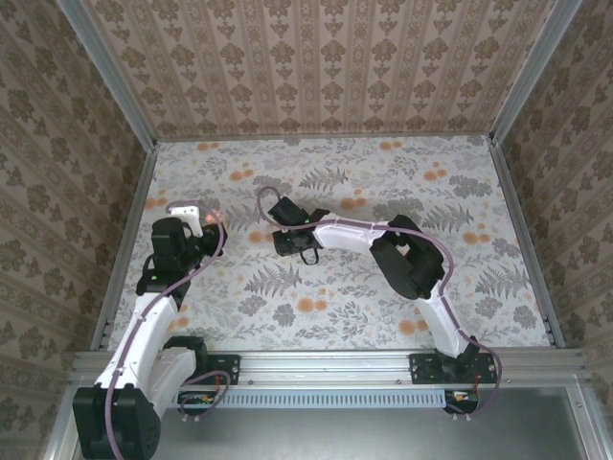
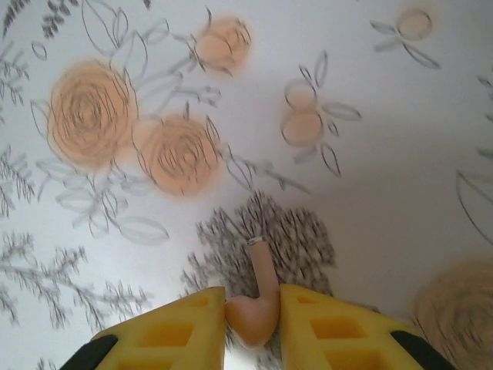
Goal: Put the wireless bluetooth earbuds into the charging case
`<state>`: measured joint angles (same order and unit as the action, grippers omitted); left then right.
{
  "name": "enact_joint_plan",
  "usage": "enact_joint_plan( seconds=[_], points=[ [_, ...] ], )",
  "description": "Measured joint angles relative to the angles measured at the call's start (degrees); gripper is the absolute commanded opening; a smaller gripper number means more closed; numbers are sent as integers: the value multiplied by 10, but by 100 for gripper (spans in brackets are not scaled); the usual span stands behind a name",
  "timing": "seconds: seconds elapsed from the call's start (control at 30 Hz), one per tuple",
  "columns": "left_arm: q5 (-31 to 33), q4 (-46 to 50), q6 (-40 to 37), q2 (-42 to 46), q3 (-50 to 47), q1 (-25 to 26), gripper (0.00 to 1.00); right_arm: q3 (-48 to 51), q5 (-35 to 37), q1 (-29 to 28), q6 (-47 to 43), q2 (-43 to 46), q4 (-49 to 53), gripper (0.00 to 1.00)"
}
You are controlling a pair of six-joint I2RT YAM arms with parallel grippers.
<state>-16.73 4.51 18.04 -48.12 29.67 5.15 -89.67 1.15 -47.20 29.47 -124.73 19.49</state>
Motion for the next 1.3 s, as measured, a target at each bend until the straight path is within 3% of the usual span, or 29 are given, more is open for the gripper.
enact_joint_plan(
  seconds=[0.2,0.57,0.97,1.3],
  points=[
    [-4,-2,0,0,-5,0,11,117,-16,0,-42,94,-10,25],
    [-13,-15,9,-4,-9,5,11,247,-103,12,-222,243,16,26],
    [-12,-25,15,-22,-12,12,11,254,-123,22,-459,250,148,27],
    [-12,-29,15,-25,-12,15,11,254,-121,22,-532,212,196,33]
  ],
)
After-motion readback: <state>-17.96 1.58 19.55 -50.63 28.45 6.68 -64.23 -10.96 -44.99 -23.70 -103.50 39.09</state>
